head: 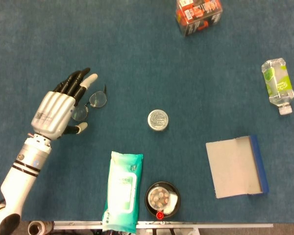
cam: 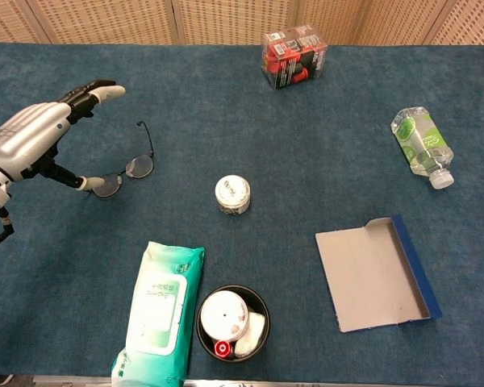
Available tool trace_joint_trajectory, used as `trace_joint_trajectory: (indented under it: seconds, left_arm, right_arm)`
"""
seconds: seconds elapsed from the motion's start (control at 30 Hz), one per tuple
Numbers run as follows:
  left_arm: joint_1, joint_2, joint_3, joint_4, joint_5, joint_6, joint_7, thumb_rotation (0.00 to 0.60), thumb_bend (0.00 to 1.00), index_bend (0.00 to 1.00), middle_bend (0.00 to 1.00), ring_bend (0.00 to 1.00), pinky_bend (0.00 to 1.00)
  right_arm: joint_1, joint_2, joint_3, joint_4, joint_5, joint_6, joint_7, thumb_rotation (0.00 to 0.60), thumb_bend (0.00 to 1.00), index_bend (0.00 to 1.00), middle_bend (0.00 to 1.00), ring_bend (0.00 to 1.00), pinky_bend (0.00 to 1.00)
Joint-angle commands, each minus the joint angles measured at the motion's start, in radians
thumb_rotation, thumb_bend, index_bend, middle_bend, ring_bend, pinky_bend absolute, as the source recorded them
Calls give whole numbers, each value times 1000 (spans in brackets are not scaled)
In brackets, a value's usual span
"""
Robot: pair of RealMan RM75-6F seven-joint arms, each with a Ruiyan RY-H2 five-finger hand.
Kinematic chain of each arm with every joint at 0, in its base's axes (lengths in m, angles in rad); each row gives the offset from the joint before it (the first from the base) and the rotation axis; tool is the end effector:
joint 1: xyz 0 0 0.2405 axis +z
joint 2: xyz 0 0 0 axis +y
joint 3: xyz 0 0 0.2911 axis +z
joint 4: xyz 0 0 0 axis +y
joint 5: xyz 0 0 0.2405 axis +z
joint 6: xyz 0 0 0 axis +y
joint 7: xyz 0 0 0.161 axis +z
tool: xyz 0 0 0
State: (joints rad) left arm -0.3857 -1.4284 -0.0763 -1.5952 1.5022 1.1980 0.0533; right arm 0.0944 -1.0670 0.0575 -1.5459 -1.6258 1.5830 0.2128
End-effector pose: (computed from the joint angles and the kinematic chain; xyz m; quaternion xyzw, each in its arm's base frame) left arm -0.2428 0.2842 -0.0019 -0.6797 -0.4237 -0.4469 0.3984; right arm -0.3449 -0.2076 0.1790 0.5970 -0.3564 0.4707 0.5431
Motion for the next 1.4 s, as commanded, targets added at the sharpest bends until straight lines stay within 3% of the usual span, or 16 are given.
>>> trace_joint_trajectory:
  seconds: [0.03,0.87,1.17,1.4]
  left_arm:
    - [-1,-7,-7,14,-14,3,-12,600,88,0,0,0,176]
    - [3,-96,-17,284,-21,89,-18,600,88,0,0,0,156]
    - [2,-86,-23,296,-31,94,-32,600,88,0,0,0,156]
    - [30,-21,24,187,6,116,-33,600,88,0,0,0,155]
  right_arm:
    - [0,0,0,-1,-1,1,-1,600,334,483,478,382,352]
    - [-1,2,1,-4,1,0,-4,600,334,483,478,382,352]
    - [-1,1,2,-4,1,-1,-5,600,334,483,478,382,352]
    - [-1,1,1,-6,0,-1,-8,600,333,483,478,382,352]
